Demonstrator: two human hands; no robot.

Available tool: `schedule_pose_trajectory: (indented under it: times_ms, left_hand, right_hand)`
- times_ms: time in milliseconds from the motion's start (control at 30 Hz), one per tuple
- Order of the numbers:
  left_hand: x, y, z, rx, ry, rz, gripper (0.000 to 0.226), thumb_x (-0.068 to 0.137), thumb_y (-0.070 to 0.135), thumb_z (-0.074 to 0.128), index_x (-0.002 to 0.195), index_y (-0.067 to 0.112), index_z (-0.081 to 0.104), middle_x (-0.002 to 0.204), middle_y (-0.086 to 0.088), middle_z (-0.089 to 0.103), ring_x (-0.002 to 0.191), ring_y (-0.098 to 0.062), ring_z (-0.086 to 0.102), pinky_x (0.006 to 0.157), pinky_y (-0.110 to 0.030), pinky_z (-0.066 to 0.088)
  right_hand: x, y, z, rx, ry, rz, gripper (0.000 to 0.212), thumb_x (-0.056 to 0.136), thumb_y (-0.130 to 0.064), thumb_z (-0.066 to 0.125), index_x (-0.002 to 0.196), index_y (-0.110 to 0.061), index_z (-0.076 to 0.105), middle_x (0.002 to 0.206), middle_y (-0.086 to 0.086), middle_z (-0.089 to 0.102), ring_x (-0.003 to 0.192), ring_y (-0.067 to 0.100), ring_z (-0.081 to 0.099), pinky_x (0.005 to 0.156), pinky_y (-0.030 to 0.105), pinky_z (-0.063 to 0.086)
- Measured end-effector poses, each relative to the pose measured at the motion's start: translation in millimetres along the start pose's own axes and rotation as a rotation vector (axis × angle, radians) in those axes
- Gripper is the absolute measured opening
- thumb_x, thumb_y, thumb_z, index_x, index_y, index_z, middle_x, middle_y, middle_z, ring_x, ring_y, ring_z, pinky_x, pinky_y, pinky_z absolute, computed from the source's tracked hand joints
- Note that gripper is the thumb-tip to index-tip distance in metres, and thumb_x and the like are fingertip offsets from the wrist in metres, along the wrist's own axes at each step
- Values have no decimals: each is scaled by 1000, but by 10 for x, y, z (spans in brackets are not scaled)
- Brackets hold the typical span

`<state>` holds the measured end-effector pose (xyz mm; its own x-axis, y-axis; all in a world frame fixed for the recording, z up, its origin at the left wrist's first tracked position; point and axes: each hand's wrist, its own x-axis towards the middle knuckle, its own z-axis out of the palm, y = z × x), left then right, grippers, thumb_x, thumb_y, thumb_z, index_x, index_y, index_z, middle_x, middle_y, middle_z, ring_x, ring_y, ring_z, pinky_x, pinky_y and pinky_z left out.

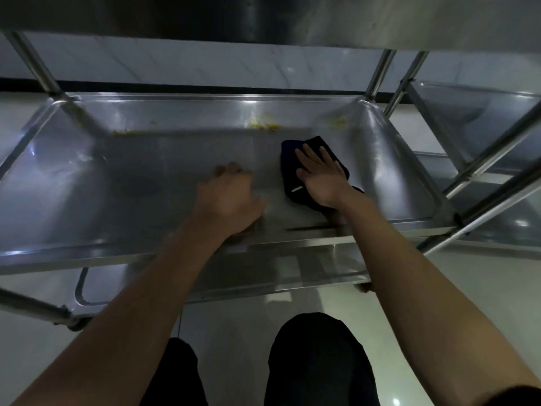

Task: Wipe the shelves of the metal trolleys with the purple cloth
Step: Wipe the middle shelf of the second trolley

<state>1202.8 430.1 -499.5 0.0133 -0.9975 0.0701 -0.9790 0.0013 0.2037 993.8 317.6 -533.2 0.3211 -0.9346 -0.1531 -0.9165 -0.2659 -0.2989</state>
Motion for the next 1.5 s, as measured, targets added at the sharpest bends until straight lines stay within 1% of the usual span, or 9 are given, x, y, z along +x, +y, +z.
schedule_pose_trajectory:
  times_ms: [167, 300, 400, 500, 800, 967, 1133, 1367, 1500]
  left_hand:
    - [75, 332, 288, 62, 53, 19, 35, 93, 42, 46, 100, 17, 70, 108, -11, 63, 98, -35, 60, 84, -42, 51]
    - [159, 337, 361, 32, 105, 49, 35, 88, 43, 50, 86, 15, 72, 92, -13, 62, 84, -36, 59, 70, -44, 54]
    - [216, 385, 377, 57, 80, 39, 45, 81, 49, 41, 85, 17, 72, 94, -15, 64, 86, -39, 57, 76, -46, 53]
    - [219, 421, 366, 68, 33, -20, 35, 83, 48, 52, 90, 20, 72, 99, -13, 62, 93, -37, 56, 78, -47, 53]
    - [220, 486, 348, 43, 49, -35, 29, 87, 42, 63, 97, 18, 73, 105, -12, 63, 100, -38, 56, 84, -48, 52]
    - [353, 196, 141, 29, 12, 66, 28, 86, 48, 61, 95, 25, 75, 98, -4, 67, 92, -31, 64, 76, -38, 49]
    - [310, -160, 179, 54, 6, 98, 39, 95, 55, 52, 118, 30, 72, 122, -1, 66, 113, -30, 58, 95, -45, 50]
    - [220, -337, 225, 20, 40, 87, 44, 96, 52, 48, 124, 26, 71, 131, -6, 64, 118, -32, 56, 102, -42, 46]
    - [214, -431, 138, 11, -2, 89, 37, 97, 47, 53, 115, 21, 72, 119, -10, 62, 108, -33, 58, 90, -41, 51]
  right_hand:
    - [-47, 572, -153, 7, 22, 83, 57, 106, -43, 26, 160, -36, 7, 168, -13, -4, 154, 19, -11, 123, 46, -1]
    - [-72, 1122, -327, -48, 50, 174, 56, 108, -39, 28, 161, -30, 15, 169, -7, -2, 155, 21, -9, 124, 51, -1]
    - [-67, 1470, -456, -24, 75, 314, 56, 107, -41, 25, 161, -33, 10, 168, -12, -7, 154, 21, -13, 123, 49, -2]
    - [-32, 1690, -557, 20, 126, 381, 57, 106, -42, 26, 160, -35, 8, 168, -13, -4, 154, 20, -11, 123, 48, -4]
    - [114, 1806, -563, 1, 93, 358, 59, 104, -46, 26, 159, -38, 7, 168, -12, -4, 154, 21, -13, 121, 52, -6]
    - [309, 1571, -470, -15, 81, 336, 58, 105, -47, 26, 159, -38, 6, 168, -13, -5, 154, 21, -11, 121, 53, -2]
    - [441, 1234, -340, -45, 78, 281, 59, 105, -46, 26, 159, -37, 6, 168, -11, -4, 155, 23, -9, 121, 54, -1]
    - [623, -142, 79, -71, 51, 8, 56, 107, -44, 21, 160, -36, 5, 168, -11, -6, 155, 22, -10, 122, 51, -1]
    - [550, -812, 260, -56, -15, -99, 56, 106, -44, 22, 160, -38, 6, 168, -13, -6, 155, 21, -11, 122, 49, -3]
